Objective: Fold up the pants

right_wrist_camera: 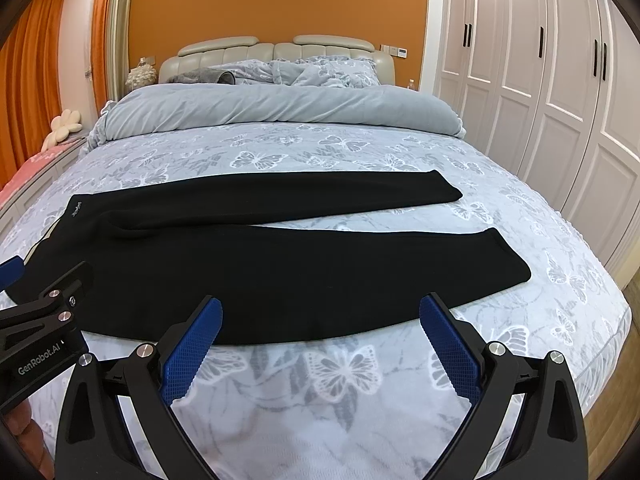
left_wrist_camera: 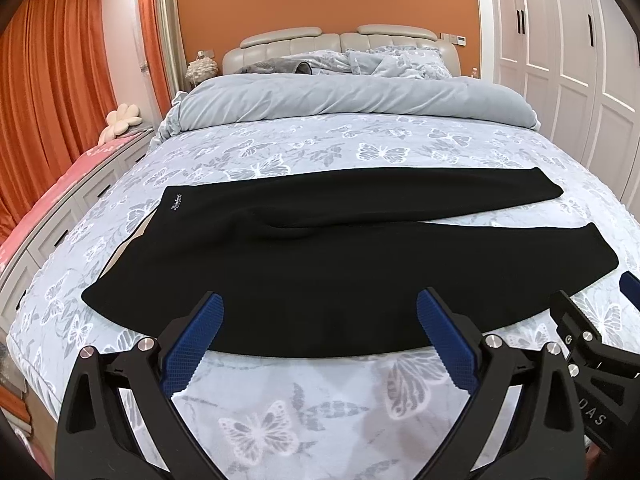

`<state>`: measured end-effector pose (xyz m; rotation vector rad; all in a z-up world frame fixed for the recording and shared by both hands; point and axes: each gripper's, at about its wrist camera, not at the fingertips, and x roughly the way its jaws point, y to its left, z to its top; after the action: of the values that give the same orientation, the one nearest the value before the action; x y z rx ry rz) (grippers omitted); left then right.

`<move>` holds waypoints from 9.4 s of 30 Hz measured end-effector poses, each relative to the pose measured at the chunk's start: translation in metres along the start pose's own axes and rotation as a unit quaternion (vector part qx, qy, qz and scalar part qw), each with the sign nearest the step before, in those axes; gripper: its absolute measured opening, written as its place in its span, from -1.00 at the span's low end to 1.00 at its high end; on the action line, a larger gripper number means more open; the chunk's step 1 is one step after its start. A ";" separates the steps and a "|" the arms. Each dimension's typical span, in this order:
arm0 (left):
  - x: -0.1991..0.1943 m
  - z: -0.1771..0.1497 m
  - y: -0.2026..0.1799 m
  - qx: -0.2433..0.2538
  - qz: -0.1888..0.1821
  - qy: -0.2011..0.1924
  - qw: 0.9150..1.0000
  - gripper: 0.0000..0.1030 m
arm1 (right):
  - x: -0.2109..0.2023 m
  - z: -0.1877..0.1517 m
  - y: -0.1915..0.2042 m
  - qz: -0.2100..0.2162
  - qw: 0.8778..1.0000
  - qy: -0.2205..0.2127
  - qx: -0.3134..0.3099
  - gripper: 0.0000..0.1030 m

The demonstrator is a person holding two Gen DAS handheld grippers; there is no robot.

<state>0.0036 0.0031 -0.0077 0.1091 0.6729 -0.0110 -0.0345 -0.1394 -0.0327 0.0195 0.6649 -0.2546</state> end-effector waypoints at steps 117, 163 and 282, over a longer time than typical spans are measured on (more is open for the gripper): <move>0.257 0.186 0.345 -0.275 0.025 0.055 0.960 -0.60 | 0.304 0.239 -0.250 0.073 0.994 0.019 0.081 -0.83; 0.093 -0.042 0.332 -0.413 -0.182 0.113 0.885 -0.94 | 0.101 0.040 -0.219 0.134 0.961 0.043 0.240 0.37; 0.125 -0.066 0.373 -0.393 -0.026 0.188 0.899 -0.17 | 0.055 0.025 0.143 0.351 0.894 0.067 -0.270 -0.92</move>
<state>0.0771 0.3838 -0.1001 -0.7069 1.0227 0.2362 0.0564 -0.0162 -0.0557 -0.2560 0.8057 0.6421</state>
